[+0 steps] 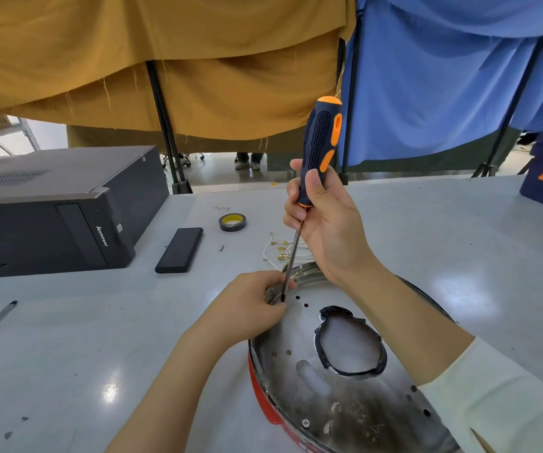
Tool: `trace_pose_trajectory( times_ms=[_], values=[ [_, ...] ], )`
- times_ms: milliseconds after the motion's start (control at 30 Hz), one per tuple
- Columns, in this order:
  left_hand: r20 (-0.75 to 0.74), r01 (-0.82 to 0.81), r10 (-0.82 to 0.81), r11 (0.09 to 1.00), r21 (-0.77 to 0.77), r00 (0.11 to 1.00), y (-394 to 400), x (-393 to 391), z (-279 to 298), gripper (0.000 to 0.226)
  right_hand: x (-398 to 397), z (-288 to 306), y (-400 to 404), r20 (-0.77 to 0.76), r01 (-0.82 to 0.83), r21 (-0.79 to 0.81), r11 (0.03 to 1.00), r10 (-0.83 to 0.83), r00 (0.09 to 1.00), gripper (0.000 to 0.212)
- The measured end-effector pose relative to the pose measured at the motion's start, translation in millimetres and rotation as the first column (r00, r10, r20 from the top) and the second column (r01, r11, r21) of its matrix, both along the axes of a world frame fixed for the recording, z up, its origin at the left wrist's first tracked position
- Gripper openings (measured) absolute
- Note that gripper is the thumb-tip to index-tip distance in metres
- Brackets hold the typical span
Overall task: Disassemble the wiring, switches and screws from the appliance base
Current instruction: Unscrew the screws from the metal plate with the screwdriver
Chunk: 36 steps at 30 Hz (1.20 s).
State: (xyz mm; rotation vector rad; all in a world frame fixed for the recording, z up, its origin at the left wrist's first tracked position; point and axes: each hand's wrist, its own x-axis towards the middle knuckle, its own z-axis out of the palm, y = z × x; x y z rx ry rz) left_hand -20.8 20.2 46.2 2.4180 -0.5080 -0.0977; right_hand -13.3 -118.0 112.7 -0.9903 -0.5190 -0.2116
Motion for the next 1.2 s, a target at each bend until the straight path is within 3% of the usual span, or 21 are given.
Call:
trace_pose_trajectory(
  times_ms=[133,400,467,633,767,867,933,1033,1133,1200],
  values=[
    [0.066,-0.043,0.034,0.990,0.137,0.997,-1.5,1.0,2.4,0.019,-2.6,0.0,2.2,0.005,-0.022,-0.021,1.000,0.022,1.000,0.026],
    [0.083,-0.096,0.081,0.978,0.188,0.993,-7.7,2.7,0.7,0.013,-9.0,21.1,-4.3,0.024,-0.025,-0.005,1.000,0.025,0.999,0.022],
    [0.130,-0.107,0.077,0.966,0.237,0.988,-10.1,2.0,1.4,0.014,-9.3,20.9,-6.8,0.025,0.071,-0.052,0.996,-0.070,0.997,0.011],
    [0.225,-0.111,0.037,0.939,0.327,0.974,-14.0,0.0,1.8,0.012,-11.5,14.4,-24.0,-0.076,0.328,-0.045,0.943,-0.331,0.941,0.042],
    [0.225,-0.109,0.039,0.944,0.311,0.974,-13.6,-1.0,-0.3,0.011,-17.4,15.2,-63.0,0.056,0.593,-0.321,0.738,-0.611,0.790,0.054],
    [0.233,-0.113,0.035,0.937,0.330,0.972,-15.2,-0.8,0.3,0.010,-28.8,14.9,-80.3,0.093,0.529,-0.472,0.705,-0.557,0.825,0.062],
    [0.224,-0.116,0.043,0.939,0.323,0.974,-15.0,-0.8,0.9,0.010,-35.2,13.2,-86.5,0.047,0.428,-0.519,0.740,-0.475,0.878,0.051],
    [0.219,-0.115,0.049,0.949,0.295,0.974,-13.1,-2.1,0.6,0.012,-43.4,3.0,-89.3,0.119,0.442,-0.557,0.703,-0.459,0.880,0.024],
    [0.211,-0.127,0.071,0.956,0.263,0.975,-11.5,-4.4,-0.7,0.011,-48.1,-15.9,-90.8,0.183,0.529,-0.412,0.741,-0.502,0.845,0.020],
    [0.193,-0.129,0.085,0.965,0.230,0.978,-11.1,-4.6,-1.3,0.013,-48.3,-29.0,-96.4,0.221,0.528,-0.399,0.749,-0.481,0.849,0.019]
  ],
)
